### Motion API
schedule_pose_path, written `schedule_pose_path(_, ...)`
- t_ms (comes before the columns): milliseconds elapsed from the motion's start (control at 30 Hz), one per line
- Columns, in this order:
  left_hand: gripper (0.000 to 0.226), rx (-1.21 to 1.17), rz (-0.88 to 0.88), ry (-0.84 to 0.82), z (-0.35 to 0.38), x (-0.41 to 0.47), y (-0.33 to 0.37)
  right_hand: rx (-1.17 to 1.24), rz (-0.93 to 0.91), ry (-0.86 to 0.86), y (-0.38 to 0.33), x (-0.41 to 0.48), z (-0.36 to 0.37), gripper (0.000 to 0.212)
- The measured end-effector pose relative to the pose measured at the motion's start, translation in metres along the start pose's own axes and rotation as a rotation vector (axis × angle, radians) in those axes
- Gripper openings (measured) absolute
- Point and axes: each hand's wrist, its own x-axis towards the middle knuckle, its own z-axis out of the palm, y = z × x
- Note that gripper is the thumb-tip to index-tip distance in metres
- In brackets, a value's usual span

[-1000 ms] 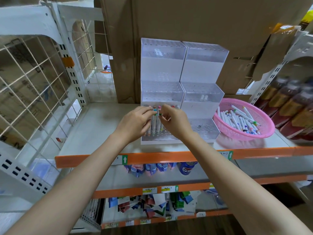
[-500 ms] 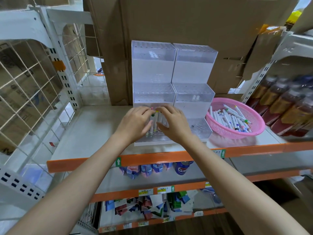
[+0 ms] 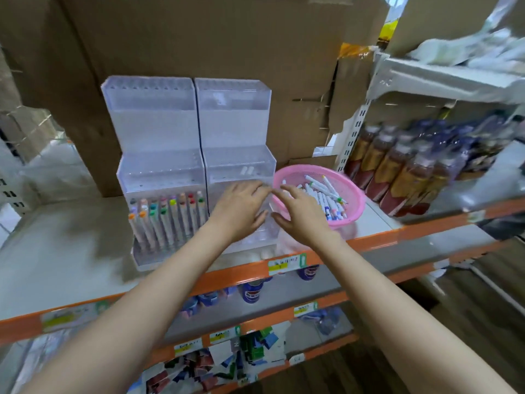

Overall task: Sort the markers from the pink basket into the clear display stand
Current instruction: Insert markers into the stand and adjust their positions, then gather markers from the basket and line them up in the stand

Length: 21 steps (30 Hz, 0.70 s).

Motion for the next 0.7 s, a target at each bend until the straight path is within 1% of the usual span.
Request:
schedule_pose_path(100,0.049,-0.054,0.013,-0.032,0.02,0.028,0.026,0.003,0.036,0.002,0.038,-0.003,-0.004,0.045)
schedule_pose_path(233,0.054,-0.073,-0.012,-0.103,0.05,0.062,0.048,-0.023,0.092,-0.04,0.082,-0.003,-0.009,0.048)
schedule_pose_path(300,0.048,-0.066,-0.032,-0.142,0.063,0.078,0.054,-0.014,0.127,-0.072,0.101,0.0,-0.007,0.045)
schedule_pose_path(400,0.028,0.004,-0.147,-0.214,0.076,0.098,0.06,-0.004,0.159,-0.141,0.125,0.009,-0.002,0.043)
schedule_pose_path(500,0.02,0.028,-0.285,-0.252,0.089,0.112,0.058,0.003,0.193,-0.211,0.139,0.021,0.004,0.043)
schedule_pose_path(600,0.022,0.096,-0.392,-0.317,0.097,0.123,0.056,0.024,0.177,-0.236,0.141,0.034,0.011,0.043)
schedule_pose_path(700,0.029,0.157,-0.442,-0.357,0.106,0.131,0.058,0.003,0.153,-0.285,0.14,0.046,0.019,0.03)
